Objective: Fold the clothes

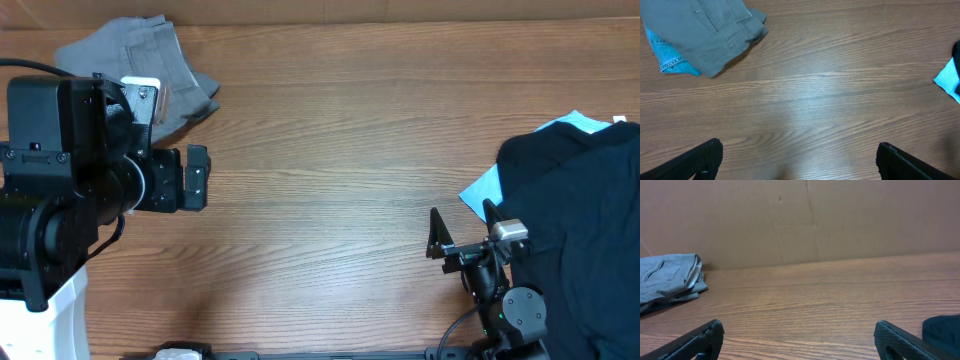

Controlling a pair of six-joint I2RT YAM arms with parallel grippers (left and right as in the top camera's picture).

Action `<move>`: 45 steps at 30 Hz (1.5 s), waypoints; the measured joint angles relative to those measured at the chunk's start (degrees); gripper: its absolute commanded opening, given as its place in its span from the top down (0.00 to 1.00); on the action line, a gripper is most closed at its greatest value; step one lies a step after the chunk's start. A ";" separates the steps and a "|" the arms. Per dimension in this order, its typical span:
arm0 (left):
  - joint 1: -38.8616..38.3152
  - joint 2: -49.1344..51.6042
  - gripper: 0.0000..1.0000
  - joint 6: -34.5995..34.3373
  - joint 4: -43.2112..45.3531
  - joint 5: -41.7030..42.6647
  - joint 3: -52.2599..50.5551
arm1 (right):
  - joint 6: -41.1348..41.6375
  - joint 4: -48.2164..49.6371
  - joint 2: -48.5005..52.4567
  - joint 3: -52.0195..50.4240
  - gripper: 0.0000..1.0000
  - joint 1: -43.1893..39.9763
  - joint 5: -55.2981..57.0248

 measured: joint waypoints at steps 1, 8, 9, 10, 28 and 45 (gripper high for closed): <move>-0.04 0.00 0.00 0.00 0.00 0.00 0.00 | 0.00 0.04 0.00 0.00 0.00 0.02 0.02; -0.04 -1.20 0.00 0.15 2.97 -0.63 -0.85 | 0.00 0.04 0.00 0.00 0.00 0.02 0.00; -0.04 -2.08 0.00 0.24 6.14 -1.05 -1.77 | 0.02 0.07 0.00 0.00 0.00 0.02 0.04; -0.04 -3.28 0.00 0.33 9.94 -1.40 -3.21 | 0.00 0.04 0.00 0.00 0.00 0.02 0.02; -0.04 -51.95 0.00 5.16 68.65 -2.08 -73.16 | 0.00 0.07 0.00 0.00 0.00 0.02 0.02; 0.50 -76.72 0.00 4.48 93.09 -2.08 -112.67 | 0.02 0.02 0.00 0.00 0.00 0.02 0.04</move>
